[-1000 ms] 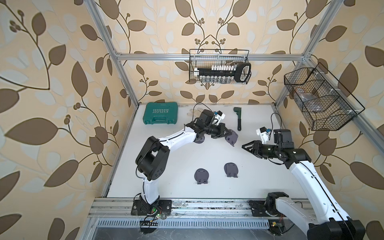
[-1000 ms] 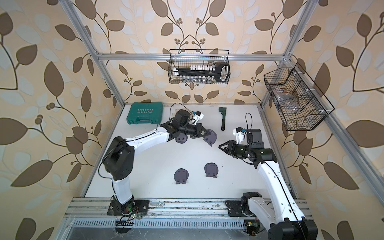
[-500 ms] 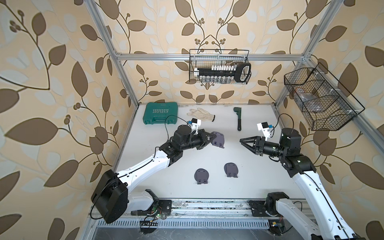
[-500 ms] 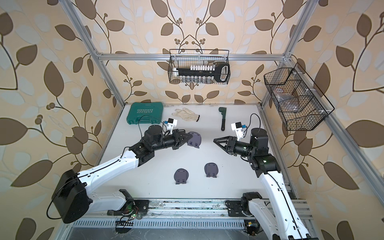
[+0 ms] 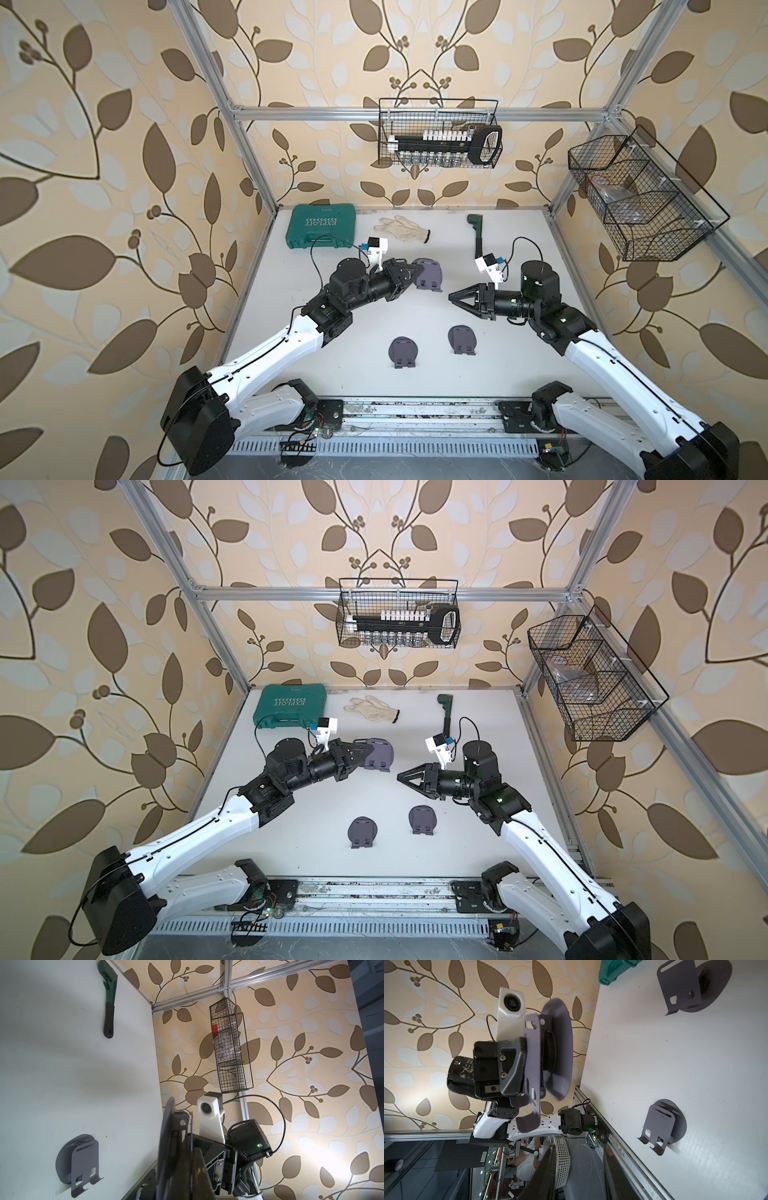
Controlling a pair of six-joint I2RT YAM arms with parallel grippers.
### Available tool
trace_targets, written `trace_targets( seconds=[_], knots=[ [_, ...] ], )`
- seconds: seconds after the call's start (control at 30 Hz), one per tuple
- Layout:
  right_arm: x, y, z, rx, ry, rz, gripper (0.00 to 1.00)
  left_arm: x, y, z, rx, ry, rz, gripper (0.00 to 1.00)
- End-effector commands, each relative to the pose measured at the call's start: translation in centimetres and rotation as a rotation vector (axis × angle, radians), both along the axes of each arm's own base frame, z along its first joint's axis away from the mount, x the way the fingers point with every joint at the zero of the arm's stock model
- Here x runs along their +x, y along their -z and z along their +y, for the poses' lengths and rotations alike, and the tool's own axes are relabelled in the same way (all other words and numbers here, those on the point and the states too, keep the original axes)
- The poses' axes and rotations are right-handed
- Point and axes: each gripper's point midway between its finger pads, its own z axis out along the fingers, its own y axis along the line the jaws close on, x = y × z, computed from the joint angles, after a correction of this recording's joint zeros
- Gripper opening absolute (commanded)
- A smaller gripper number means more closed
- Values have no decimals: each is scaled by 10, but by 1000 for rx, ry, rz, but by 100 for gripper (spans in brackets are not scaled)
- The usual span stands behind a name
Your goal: Open the phone stand
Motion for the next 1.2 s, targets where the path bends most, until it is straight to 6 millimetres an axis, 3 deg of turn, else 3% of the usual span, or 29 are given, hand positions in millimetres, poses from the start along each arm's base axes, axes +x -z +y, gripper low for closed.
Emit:
trace_targets(
  seconds=[0.0, 0.17, 0.73, 1.17],
  knots=[
    [6, -11, 3, 32, 7, -50, 33, -2, -26, 3, -50, -5, -82, 0],
    [6, -25, 4, 46, 4, -86, 33, -4, -27, 4, -45, -1, -91, 0],
    [12, -12, 26, 37, -51, -65, 31, -4, -22, -3, -32, 32, -99, 0],
    [30, -41, 35, 55, -49, -132, 30, -7, -16, -8, -31, 68, -84, 0]
  ],
)
